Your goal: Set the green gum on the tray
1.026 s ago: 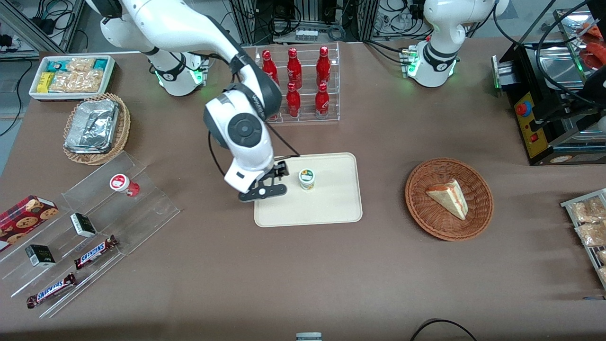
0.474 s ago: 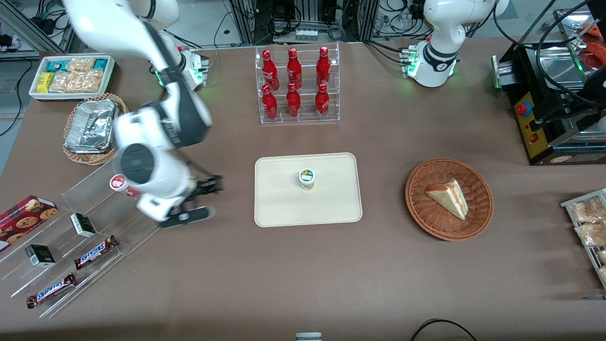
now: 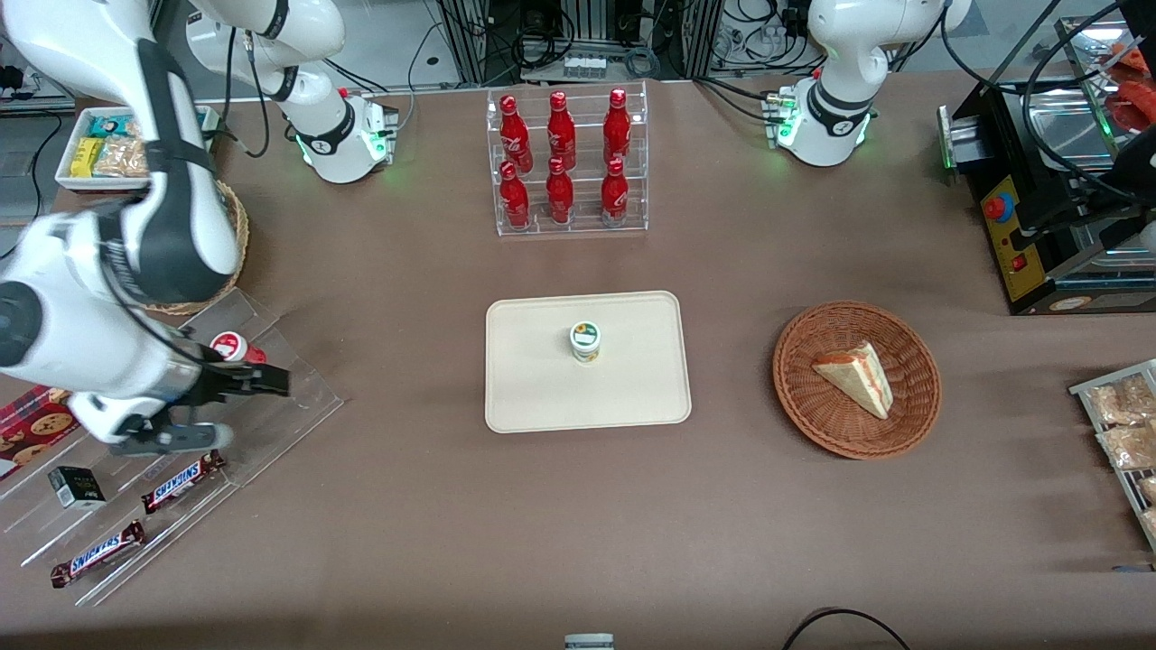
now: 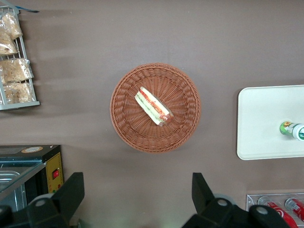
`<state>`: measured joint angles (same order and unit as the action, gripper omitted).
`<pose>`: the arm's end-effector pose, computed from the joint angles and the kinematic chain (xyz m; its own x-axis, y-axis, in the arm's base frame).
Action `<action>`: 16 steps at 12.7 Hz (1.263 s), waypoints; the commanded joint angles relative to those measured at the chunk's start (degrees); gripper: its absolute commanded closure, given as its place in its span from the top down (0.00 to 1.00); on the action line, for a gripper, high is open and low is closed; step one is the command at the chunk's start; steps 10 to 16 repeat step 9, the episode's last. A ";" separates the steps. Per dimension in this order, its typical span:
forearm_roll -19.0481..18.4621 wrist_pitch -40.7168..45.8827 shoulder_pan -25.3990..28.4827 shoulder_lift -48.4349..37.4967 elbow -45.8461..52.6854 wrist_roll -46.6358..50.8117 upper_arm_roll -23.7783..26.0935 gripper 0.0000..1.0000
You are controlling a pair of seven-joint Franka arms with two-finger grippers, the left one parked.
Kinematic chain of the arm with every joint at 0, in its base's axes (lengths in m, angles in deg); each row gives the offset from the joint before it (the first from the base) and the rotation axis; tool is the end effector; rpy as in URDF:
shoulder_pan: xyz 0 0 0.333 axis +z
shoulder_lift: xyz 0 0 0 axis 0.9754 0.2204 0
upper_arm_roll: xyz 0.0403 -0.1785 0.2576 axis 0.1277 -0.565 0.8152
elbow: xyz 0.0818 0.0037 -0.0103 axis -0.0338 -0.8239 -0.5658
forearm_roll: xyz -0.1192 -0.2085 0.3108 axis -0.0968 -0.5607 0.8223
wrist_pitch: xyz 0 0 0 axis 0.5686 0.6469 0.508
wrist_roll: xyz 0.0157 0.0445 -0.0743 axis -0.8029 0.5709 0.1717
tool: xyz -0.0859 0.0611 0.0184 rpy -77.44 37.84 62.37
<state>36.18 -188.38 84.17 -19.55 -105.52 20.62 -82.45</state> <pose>0.6349 0.0325 0.4582 0.9971 0.0203 -0.0739 0.0180 -0.9994 -0.0312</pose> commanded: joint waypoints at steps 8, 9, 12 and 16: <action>-2.67 10.56 -9.62 -16.28 -8.28 -4.05 5.45 1.00; -2.67 11.46 -9.63 -16.55 -8.10 -3.96 5.36 1.00; -2.67 11.46 -9.63 -16.55 -8.10 -3.96 5.36 1.00; -2.67 11.46 -9.63 -16.55 -8.10 -3.96 5.36 1.00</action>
